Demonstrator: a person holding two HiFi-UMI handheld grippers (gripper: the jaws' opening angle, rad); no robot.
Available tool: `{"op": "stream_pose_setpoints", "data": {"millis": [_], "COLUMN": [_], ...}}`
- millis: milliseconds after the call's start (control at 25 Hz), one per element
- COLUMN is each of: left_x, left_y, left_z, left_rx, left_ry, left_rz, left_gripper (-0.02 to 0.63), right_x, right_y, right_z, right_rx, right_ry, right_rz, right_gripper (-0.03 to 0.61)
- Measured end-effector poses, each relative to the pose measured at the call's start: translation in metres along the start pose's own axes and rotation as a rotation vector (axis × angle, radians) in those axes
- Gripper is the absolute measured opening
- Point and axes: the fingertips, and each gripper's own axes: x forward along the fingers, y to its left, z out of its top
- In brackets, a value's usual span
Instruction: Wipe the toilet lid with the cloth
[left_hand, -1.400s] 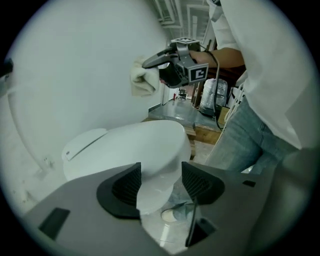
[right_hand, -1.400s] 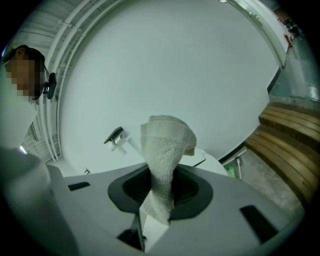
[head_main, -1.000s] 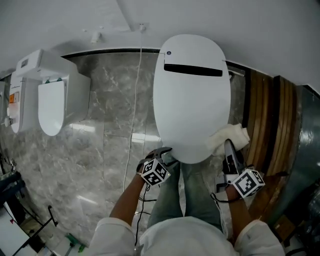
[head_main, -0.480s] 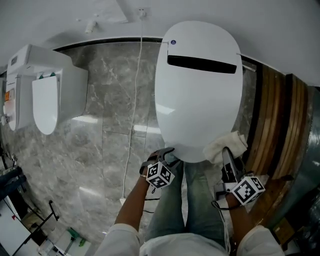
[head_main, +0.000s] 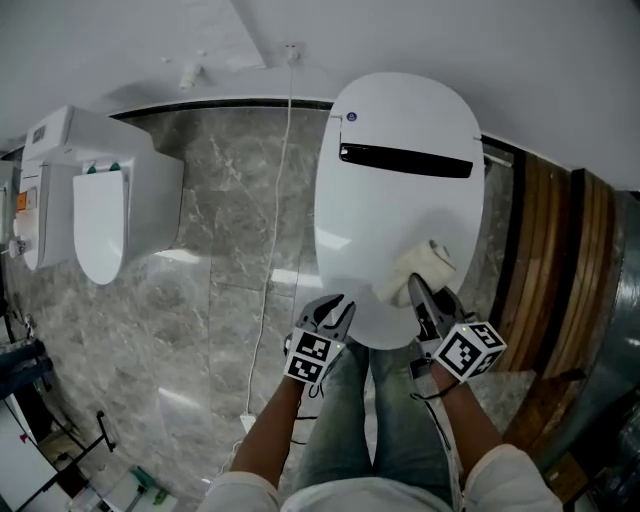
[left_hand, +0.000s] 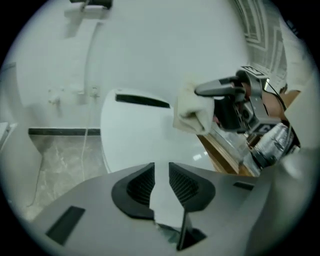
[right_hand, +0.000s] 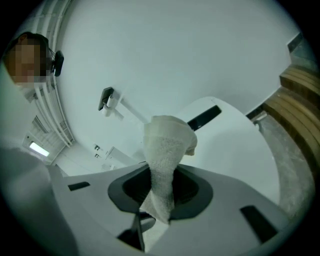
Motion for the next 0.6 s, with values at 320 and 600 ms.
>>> {"op": "stream_pose_setpoints", "data": {"millis": [320,600], "left_x": [-0.025,-0.031], "left_y": [0.116,0.137], "left_z": [0.136,0.149], "left_rx": [-0.051,-0.070], "left_ry": [-0.234,-0.258], "left_rz": [0.436,0.477], "left_gripper": [0.014,0.014], "right_x": [0.150,0.235], "right_y": [0.037,0.052], "right_z": [0.010,-0.011], "right_rx": [-0.103,-0.107], "right_ry": [0.209,0.432], "right_rz": [0.082,0.083], "right_gripper": [0.084,0.084]}}
